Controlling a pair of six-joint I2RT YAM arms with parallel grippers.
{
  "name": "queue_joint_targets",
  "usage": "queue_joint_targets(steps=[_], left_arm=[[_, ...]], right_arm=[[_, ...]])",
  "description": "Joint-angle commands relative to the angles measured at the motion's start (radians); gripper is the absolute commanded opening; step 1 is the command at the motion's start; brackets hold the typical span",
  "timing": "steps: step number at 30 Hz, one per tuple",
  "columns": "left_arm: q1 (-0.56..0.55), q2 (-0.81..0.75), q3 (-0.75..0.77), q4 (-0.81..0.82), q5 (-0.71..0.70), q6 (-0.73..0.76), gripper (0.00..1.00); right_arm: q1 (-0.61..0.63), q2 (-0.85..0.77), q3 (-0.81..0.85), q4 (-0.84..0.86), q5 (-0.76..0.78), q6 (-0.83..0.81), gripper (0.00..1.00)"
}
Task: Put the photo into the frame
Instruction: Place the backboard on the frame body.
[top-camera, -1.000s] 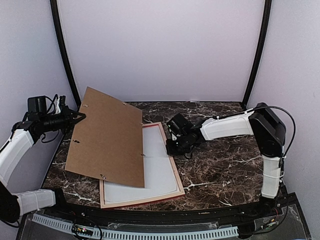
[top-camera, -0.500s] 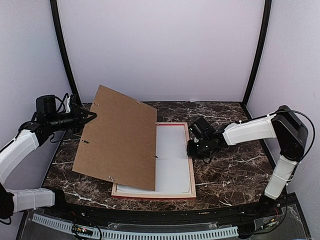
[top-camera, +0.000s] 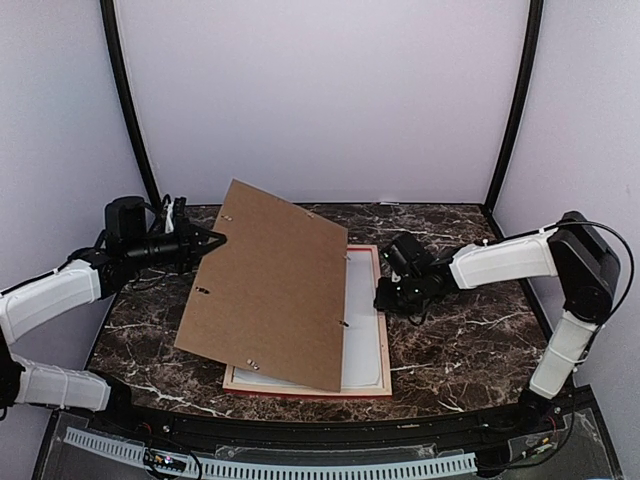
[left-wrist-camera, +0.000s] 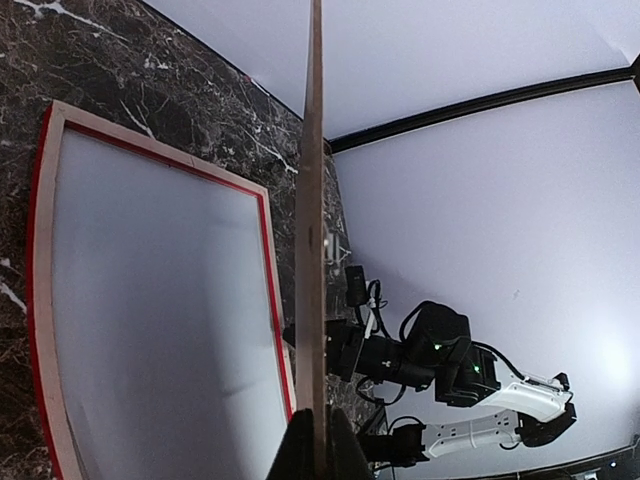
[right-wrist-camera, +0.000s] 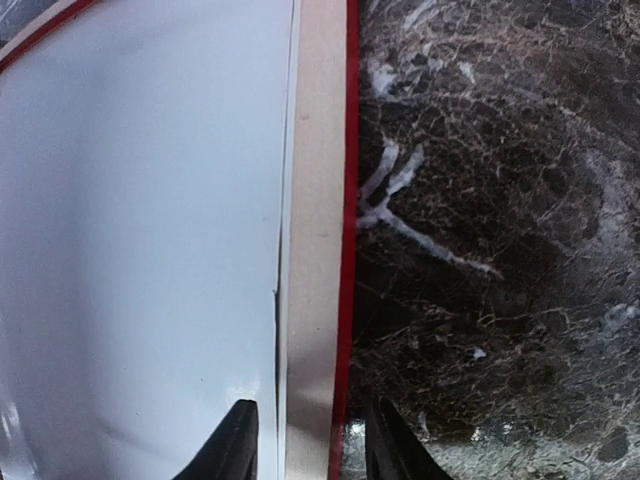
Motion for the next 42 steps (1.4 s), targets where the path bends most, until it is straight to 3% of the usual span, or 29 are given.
queue_joint_targets(steps=[1,12,24,42], left_arm=[[-0.053,0.027,-0.029,0.236,-0.048,-0.11,0.0],[-0.161,0.197,-0.061,0.451,-0.127,-0.205,0.0],[-0.2,0.339,-0.083,0.614,-0.161,-0.276,0.0],[-0.211,0.388,-0.074,0.59,-0.181,-0.244,0.0]], right_arm=[[-0.038,-0.082,0.053,-0.023,-0.013,-0.044,0.42],[-0.149,-0.183,0.017,-0.052,-0.08,-0.111,0.48],[-0.175,-0.187,-0.041,-0.016,-0.104,-0.116,0.48],[-0.177,-0.19,-0.062,-0.017,-0.099,-0.119,0.48]])
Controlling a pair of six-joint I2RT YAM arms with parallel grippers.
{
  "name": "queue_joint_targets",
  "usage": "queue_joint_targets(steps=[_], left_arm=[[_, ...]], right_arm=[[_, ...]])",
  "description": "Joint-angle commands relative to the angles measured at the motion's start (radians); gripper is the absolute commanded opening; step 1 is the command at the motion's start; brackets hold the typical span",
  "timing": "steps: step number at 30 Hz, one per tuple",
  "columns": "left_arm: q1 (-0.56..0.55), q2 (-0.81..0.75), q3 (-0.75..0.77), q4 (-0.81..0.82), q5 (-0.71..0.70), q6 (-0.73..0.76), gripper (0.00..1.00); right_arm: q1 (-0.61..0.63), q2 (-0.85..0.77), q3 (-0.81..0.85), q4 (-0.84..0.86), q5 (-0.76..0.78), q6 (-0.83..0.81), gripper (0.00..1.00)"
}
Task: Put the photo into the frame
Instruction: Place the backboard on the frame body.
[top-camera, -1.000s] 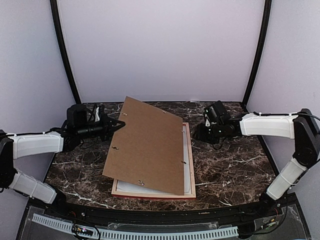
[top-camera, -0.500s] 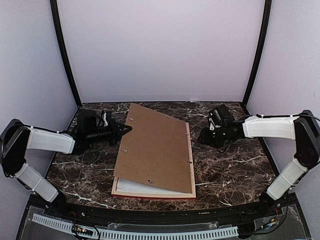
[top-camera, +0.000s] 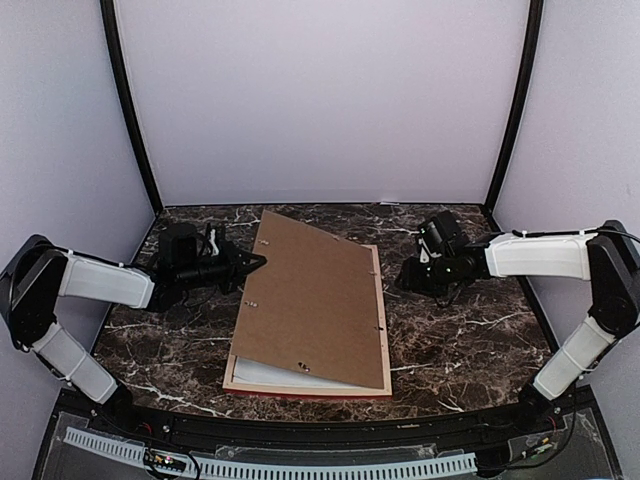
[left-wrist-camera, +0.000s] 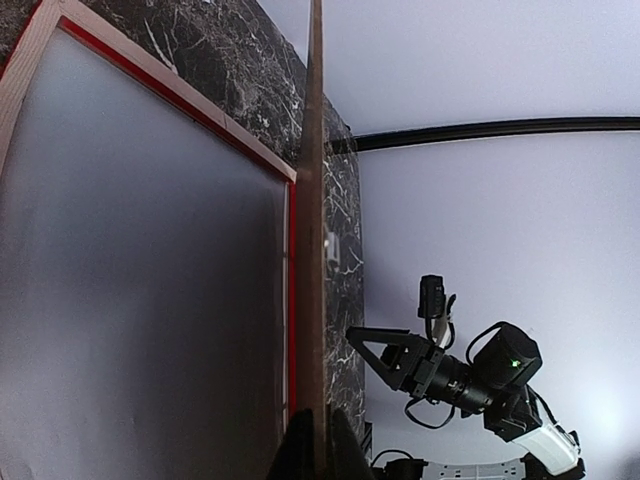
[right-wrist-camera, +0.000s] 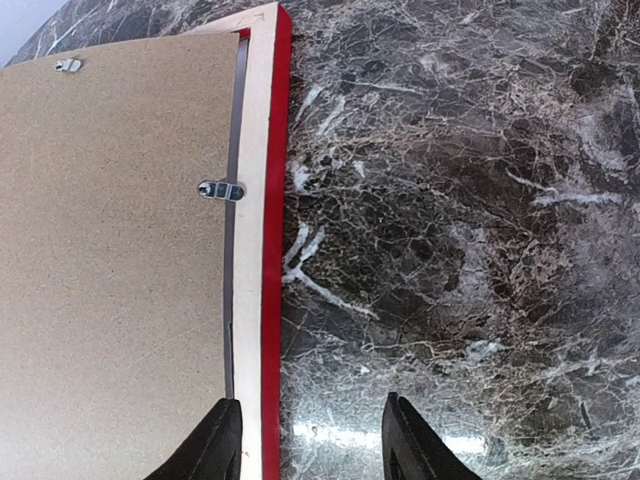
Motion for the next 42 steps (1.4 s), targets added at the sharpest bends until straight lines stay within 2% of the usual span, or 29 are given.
queue_joint_targets(steps=[1,21,42], left_arm=[[-0.004,-0.013,0.01,0.073,0.011,0.001,0.0],[-0.004,0.03,0.041,0.035,0.043,0.037,0.0],[0.005,0.004,0.07,-0.076,-0.013,0.116,0.0]], right_arm=[[-0.005,-0.012,-0.016,0.023,-0.003,-0.012,0.48],[-0.005,0.016,-0.025,0.042,-0.012,-0.012,0.48],[-0.005,0.026,-0.022,0.049,-0.048,-0.02,0.49]])
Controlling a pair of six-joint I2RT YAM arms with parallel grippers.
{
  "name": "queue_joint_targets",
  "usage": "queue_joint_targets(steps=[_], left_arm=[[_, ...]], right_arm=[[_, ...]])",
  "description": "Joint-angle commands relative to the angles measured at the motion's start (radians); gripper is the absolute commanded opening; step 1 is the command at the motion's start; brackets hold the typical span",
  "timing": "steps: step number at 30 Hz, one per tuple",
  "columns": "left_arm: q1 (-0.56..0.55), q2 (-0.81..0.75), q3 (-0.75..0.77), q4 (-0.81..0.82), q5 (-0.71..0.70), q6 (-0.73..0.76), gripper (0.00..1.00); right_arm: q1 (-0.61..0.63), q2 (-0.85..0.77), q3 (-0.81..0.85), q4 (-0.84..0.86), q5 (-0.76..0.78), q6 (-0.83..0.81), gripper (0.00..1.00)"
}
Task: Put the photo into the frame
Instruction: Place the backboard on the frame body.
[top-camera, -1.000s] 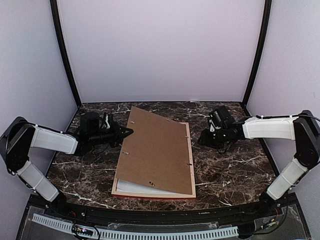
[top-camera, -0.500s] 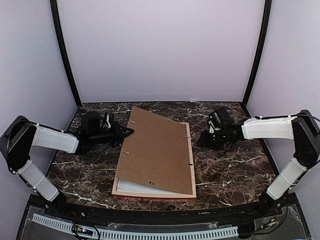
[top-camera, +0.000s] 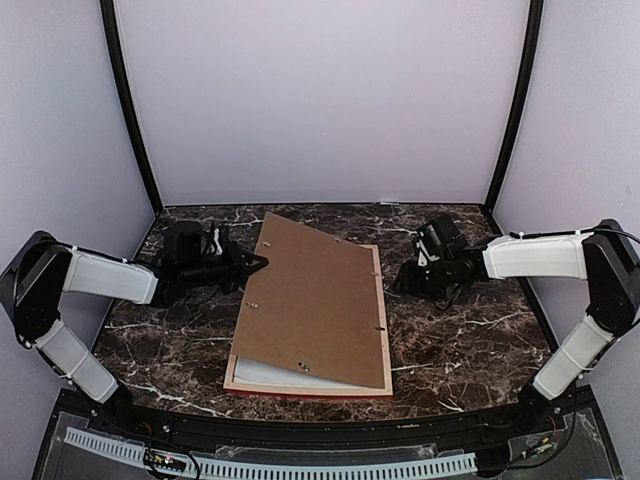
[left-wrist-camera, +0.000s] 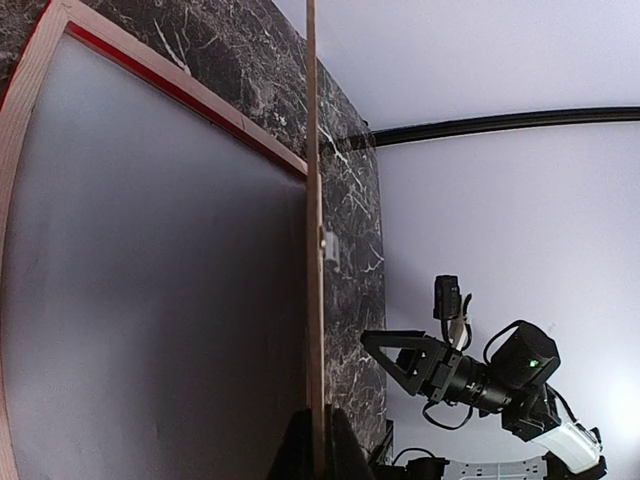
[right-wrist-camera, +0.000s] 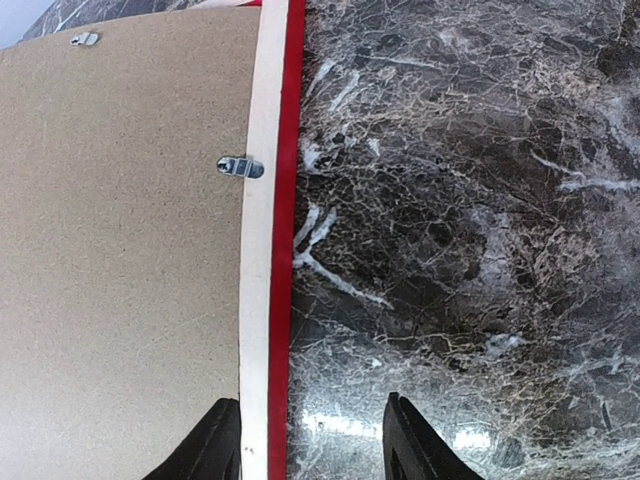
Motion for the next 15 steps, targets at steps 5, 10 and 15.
queue_joint_targets(steps=[5,10,15], left_arm=[[0.015,-0.038,0.045,-0.047,-0.012,0.058,0.0],[0.018,-0.026,0.059,-0.064,-0.006,0.069,0.0],[0.018,-0.016,0.064,-0.073,-0.004,0.072,0.0]], right_arm=[[-0.006,0.003,0.005,0.012,0.01,-0.028,0.52],[-0.006,0.004,0.012,0.007,0.013,-0.034,0.58],[-0.006,0.0,0.017,0.001,0.02,-0.038,0.63]])
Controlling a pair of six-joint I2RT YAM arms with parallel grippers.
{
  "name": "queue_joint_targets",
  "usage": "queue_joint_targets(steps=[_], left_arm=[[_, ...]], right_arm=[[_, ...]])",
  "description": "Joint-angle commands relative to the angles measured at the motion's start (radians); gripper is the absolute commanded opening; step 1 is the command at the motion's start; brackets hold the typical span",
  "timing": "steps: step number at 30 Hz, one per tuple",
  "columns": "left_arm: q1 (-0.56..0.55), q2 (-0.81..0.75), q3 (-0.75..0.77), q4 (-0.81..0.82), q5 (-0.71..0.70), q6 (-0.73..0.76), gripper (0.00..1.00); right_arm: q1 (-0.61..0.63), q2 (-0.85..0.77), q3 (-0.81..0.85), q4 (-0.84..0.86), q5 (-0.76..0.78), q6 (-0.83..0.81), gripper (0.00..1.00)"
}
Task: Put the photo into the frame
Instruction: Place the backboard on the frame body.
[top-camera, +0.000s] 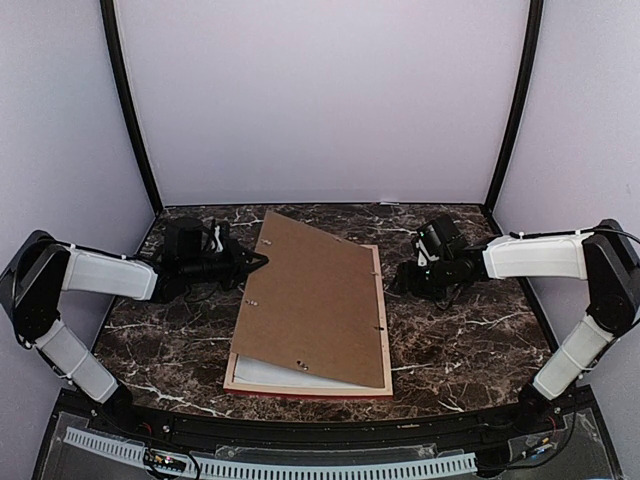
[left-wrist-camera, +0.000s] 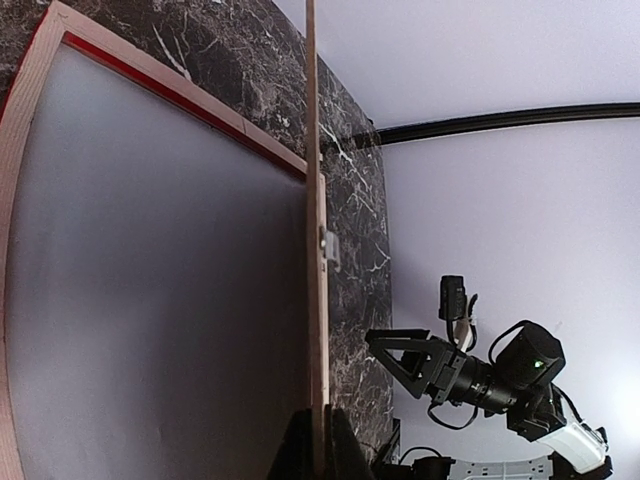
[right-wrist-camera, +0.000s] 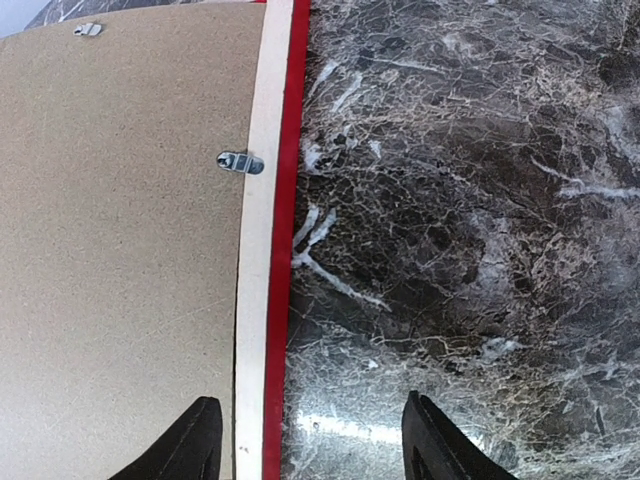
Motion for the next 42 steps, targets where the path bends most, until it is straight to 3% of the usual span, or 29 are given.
queue_joint_targets(steps=[1,19,27,42], left_arm=[[0.007,-0.015,0.03,-0.014,-0.005,0.044,0.0],[0.008,0.038,0.024,0.018,-0.004,0.059,0.0],[0.008,0.062,-0.02,0.144,0.006,0.006,0.0],[-0.017,0.087,-0.058,0.131,0.0,0.002,0.03]], right_arm=[[-0.005,-0.001,0.016,0.001,0.018,-0.011,0.64],[-0.005,-0.002,0.004,0.022,0.0,-0.009,0.81],[-0.004,0.004,0.001,0.027,-0.008,-0.007,0.82],[0.013,0.033,0.01,0.04,-0.045,-0.043,0.82]])
